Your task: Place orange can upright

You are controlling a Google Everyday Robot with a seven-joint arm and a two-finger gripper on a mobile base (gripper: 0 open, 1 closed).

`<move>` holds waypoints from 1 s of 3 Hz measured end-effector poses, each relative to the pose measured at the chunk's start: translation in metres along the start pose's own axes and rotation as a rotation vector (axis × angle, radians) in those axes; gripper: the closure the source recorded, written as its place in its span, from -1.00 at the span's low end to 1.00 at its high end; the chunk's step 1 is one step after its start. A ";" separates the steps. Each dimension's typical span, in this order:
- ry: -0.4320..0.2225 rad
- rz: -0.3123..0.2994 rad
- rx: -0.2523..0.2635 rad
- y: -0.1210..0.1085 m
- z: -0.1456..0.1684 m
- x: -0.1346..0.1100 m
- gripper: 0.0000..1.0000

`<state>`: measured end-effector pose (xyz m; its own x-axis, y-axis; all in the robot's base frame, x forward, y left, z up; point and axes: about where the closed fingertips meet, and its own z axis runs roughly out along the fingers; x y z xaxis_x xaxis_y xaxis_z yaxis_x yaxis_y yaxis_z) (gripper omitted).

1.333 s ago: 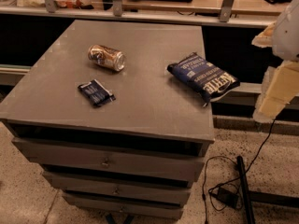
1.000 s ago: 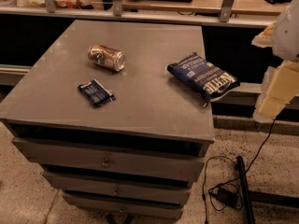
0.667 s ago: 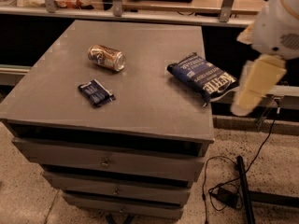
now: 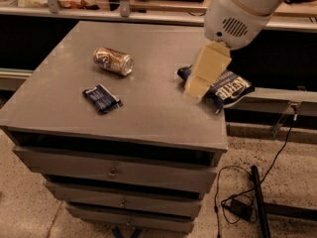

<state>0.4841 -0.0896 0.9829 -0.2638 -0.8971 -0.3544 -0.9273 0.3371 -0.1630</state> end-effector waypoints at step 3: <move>-0.083 0.089 0.195 -0.043 0.044 -0.089 -1.00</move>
Offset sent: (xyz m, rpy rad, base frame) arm 0.1277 0.1187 -0.0091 0.0583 -0.3013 -0.1921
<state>0.5594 -0.0119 0.9807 -0.3118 -0.8378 -0.4483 -0.8306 0.4694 -0.2995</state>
